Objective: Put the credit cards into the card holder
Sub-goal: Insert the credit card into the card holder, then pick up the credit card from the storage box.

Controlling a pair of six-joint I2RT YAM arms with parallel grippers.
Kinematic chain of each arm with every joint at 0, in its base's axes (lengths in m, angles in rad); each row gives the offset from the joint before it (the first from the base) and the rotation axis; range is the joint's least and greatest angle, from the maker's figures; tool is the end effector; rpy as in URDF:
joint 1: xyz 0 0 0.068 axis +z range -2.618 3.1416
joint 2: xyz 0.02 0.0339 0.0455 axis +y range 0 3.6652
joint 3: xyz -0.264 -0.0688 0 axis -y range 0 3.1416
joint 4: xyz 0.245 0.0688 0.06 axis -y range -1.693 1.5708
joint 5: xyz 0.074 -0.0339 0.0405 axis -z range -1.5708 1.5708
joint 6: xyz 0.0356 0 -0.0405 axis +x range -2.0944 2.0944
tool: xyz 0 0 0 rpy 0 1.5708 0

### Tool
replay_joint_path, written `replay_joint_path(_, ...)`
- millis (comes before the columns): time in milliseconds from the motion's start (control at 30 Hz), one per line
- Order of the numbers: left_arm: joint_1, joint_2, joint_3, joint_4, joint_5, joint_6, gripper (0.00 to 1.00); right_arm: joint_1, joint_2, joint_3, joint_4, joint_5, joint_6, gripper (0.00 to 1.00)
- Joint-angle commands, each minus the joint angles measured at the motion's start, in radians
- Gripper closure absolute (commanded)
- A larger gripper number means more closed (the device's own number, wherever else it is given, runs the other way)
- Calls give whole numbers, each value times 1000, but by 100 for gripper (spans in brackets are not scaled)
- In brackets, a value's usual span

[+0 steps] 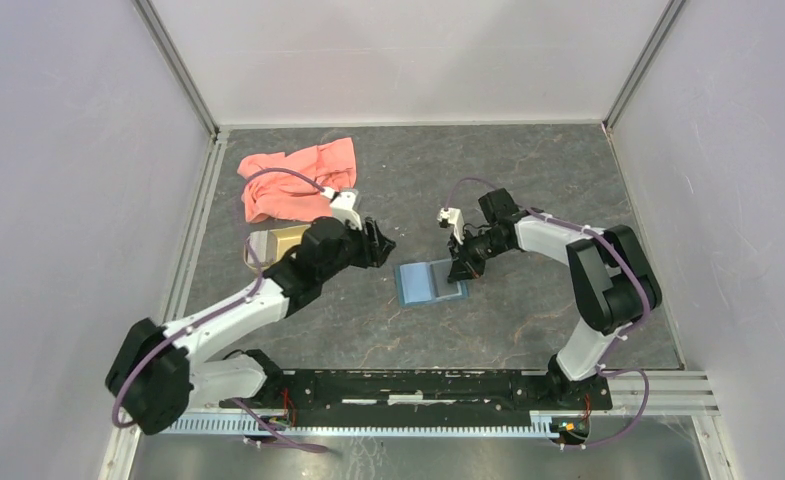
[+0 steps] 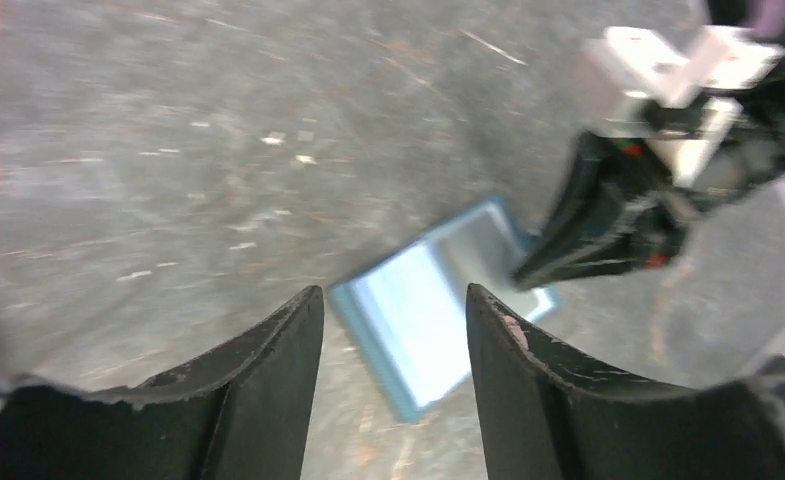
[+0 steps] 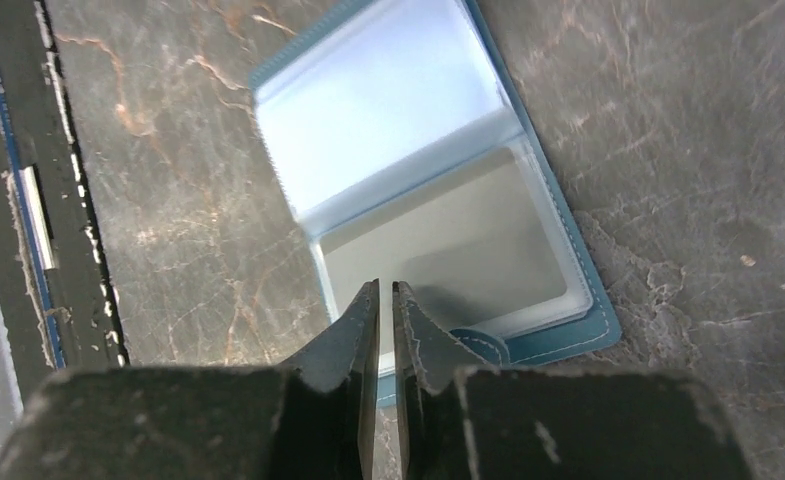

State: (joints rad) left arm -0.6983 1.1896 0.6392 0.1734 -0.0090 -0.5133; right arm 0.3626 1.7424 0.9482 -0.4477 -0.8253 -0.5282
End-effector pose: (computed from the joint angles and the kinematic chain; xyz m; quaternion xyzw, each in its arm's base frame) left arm 0.2023 -0.1694 0.2412 0.0739 0.8238 -0.3170 0.4642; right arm 0.2818 0.1349 0.1480 -0.4486 0.7873 0.3819 0.1822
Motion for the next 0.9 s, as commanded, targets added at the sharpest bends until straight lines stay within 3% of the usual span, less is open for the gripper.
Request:
replay_joint_path(0,80,-121,51,-301,-229,238,35,-2,-112,22,-22,-101,-83,84)
replay_joint_path(133,277,-159,115,-462,-258,321,26,-3,-154,8,-16,-116,-95,82)
replay_joint_path(333,431,-29,174,-555,-489,486,6,-2,-156,11,-34,-135,-113,82)
replay_joint_path(533,627,101,245,-575,-296,546,0,-3,-152,11,-41,-133,-118,82)
replay_joint_path(867,697,270,328,-592,-293,555,0,-3,-135,17,-48,-140,-127,82)
